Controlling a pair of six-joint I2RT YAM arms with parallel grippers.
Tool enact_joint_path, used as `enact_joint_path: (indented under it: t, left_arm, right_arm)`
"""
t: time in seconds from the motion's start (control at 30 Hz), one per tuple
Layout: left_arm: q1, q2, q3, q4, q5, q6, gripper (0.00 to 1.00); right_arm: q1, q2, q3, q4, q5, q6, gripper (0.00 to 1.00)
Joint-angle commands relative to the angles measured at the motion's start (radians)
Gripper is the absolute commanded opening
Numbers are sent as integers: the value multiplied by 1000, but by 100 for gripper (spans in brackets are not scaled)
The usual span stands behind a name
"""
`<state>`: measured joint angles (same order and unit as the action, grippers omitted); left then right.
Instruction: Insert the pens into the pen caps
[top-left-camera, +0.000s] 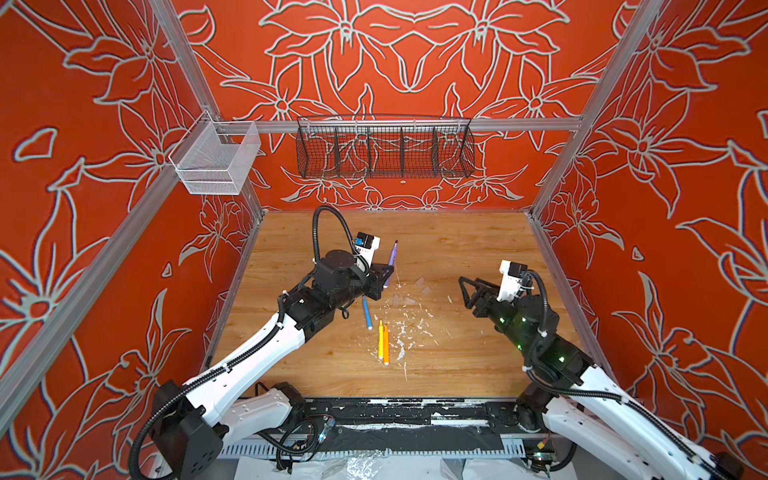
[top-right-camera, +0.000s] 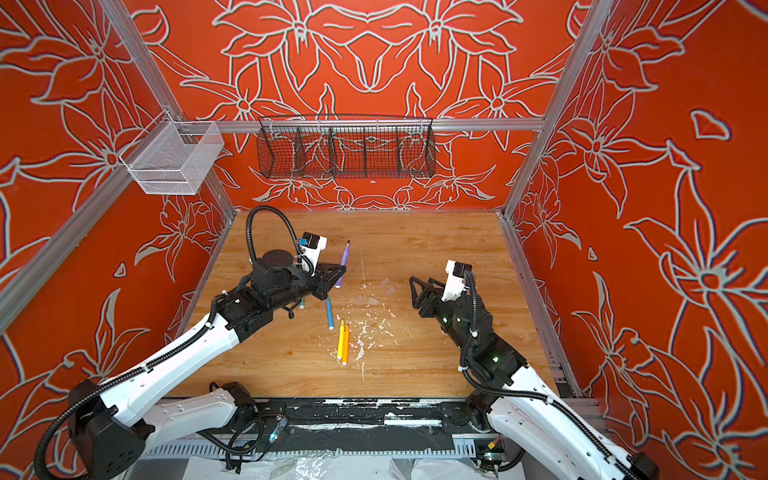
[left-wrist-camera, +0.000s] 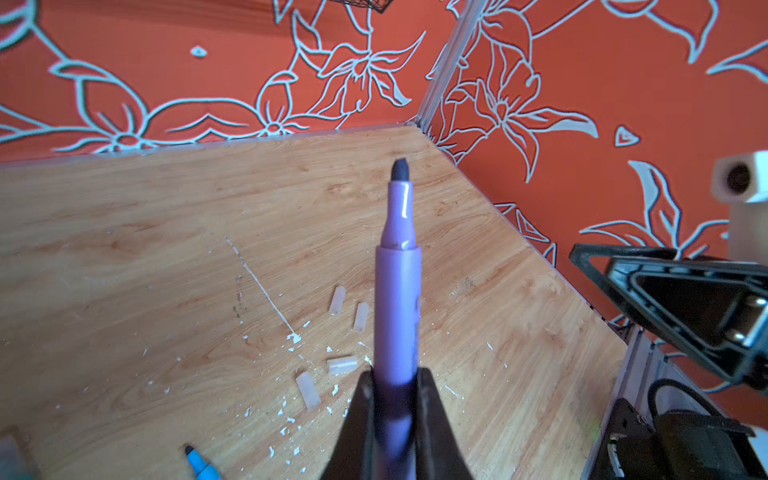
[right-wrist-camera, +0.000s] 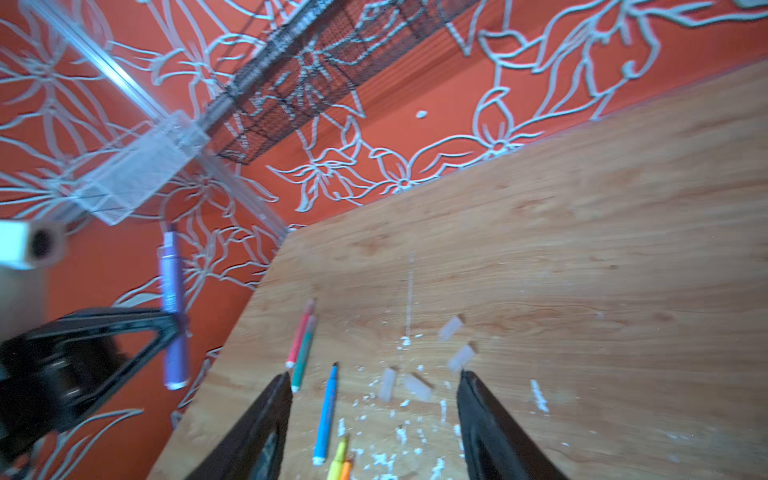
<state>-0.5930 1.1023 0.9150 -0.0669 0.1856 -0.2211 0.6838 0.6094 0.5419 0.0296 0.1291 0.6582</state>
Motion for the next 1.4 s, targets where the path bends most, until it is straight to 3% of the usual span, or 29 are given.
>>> enact_joint_path:
  t: [0.0,0.13,0.33,0.5,1.03,1.37]
  left_arm:
    - [-23,24,-5,86,71,77,0]
    - [-50,44,13,80,76,101,0]
    - [-111,21,-10,99,110,183,0]
    - [-128,31,-13,102,122,209,0]
    - [-206,54,4,77,123,287,0]
    - [-232,58,-1,84,107,308,0]
  right_arm:
    - [60,-14,25,102,-95,11,67]
    - [84,-4,7,185,-161,10,67]
    - [86,54,27,210,-165,-4,67]
    - [87,132,15,354,-252,19,65]
    - [88,224,52,391,-258,35,47]
    - [89,263,55,419,-260,48,27]
